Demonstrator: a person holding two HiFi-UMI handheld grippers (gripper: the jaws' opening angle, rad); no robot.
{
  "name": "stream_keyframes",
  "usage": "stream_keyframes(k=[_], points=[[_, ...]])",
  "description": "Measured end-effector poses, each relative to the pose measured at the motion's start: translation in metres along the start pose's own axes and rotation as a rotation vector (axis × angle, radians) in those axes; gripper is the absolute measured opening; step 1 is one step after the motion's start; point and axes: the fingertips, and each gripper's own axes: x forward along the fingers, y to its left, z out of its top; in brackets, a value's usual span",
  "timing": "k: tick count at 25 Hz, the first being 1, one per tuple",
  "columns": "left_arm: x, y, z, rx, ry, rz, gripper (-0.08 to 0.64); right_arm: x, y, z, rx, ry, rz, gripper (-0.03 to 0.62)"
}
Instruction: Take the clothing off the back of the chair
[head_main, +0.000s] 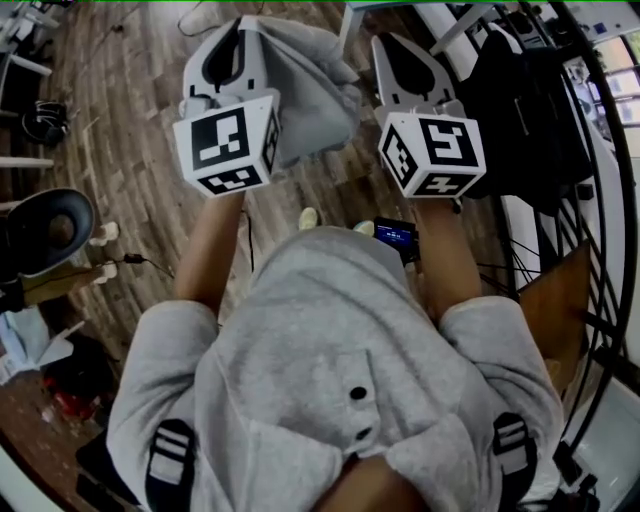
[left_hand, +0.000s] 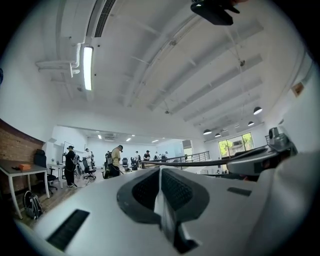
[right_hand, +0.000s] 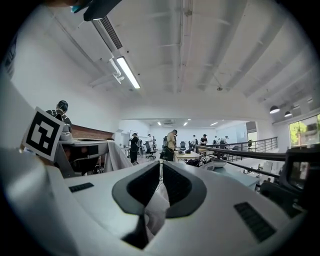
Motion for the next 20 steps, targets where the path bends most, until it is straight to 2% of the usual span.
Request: stream_keyframes(k=[7, 20], points=[[-0.014, -0.007, -0.005, -0.01, 0.003, -0.051, 0.012, -0.004, 0.017, -0.007, -0.001, 0.013, -0.022, 0.034], [-0.026, 0.005, -0.017, -0.021, 0.015, -0.07, 0.012, -0.011, 0.032, -0.019, 0.006, 0.031, -0.058, 0.034]])
